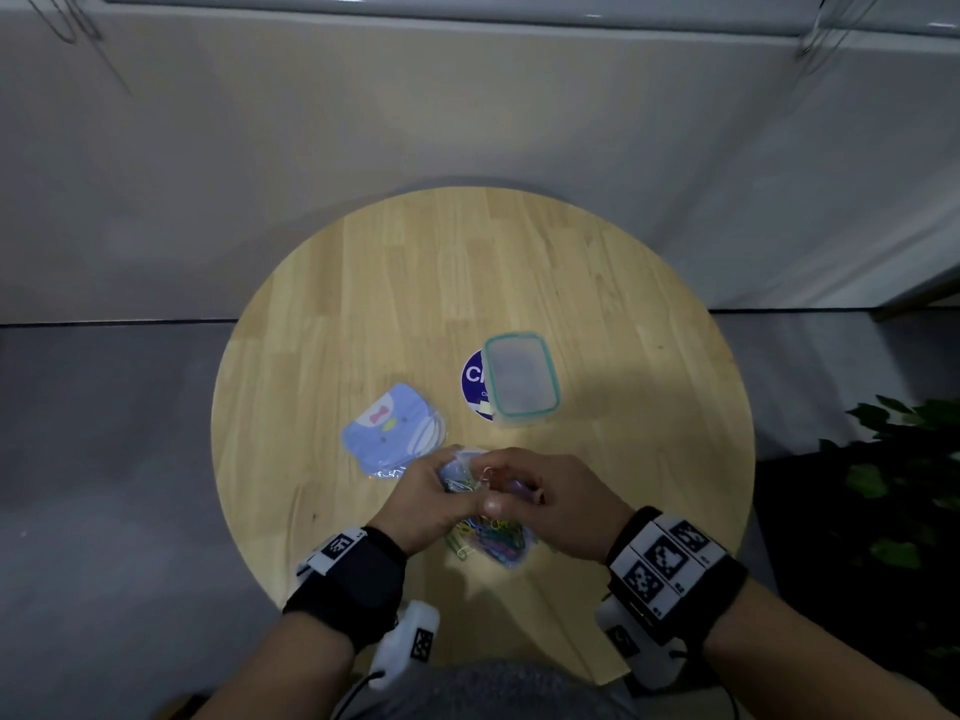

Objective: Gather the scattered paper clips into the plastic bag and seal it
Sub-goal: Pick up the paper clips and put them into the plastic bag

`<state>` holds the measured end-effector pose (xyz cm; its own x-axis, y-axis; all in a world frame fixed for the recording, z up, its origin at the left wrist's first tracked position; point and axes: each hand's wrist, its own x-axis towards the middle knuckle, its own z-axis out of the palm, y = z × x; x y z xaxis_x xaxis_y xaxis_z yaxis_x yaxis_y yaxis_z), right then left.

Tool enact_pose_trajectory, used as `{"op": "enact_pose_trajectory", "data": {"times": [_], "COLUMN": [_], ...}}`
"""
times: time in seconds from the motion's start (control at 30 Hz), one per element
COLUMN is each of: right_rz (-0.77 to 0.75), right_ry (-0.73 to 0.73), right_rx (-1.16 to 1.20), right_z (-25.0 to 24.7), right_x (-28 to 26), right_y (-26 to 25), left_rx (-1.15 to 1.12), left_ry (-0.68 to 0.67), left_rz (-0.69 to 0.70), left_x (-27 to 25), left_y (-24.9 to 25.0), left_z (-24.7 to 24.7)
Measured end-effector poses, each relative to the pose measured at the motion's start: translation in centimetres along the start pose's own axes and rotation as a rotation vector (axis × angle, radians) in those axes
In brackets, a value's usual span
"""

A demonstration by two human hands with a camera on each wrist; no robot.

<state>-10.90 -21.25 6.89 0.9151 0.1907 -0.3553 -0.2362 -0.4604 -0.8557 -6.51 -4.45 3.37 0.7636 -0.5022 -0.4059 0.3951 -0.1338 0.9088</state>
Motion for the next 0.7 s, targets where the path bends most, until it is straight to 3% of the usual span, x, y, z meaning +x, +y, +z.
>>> {"op": "enact_pose_trajectory", "data": {"times": [0.13,0.27,0.37,0.43,0.6,0.7], "right_rz": [0.020,0.012,-0.012,-0.032,-0.084,-0.187], "right_ry": [0.147,0.392,0.448,0.471,0.382,0.229], "right_rx": [-0.013,-0.080,-0.118,-0.068,-0.024,-0.227], "right_z": [0.3,0.9,2.0,2.7,2.4,1.5], "right_x": [0.4,0.9,1.3,1.5,0.8,0.3], "right_y": [0.1,0.6,-0.1,-0.8,-1.4,-1.4], "left_rx": [0.136,0.568,0.766,0.765,0.671,0.608], "left_ry": [0.026,0.123,0.131,0.183,0.254,0.250], "left_rz": [0.002,0.142,0.225,0.299,0.368,0.408], "left_x": [0.3,-0.2,-0.2,0.3,0.5,0.4], "left_y": [-0.6,-0.2,-0.3,-0.7,-0.7,-0.9], "left_z": [-0.6,0.1,1.5,2.1,1.8,1.6]}}
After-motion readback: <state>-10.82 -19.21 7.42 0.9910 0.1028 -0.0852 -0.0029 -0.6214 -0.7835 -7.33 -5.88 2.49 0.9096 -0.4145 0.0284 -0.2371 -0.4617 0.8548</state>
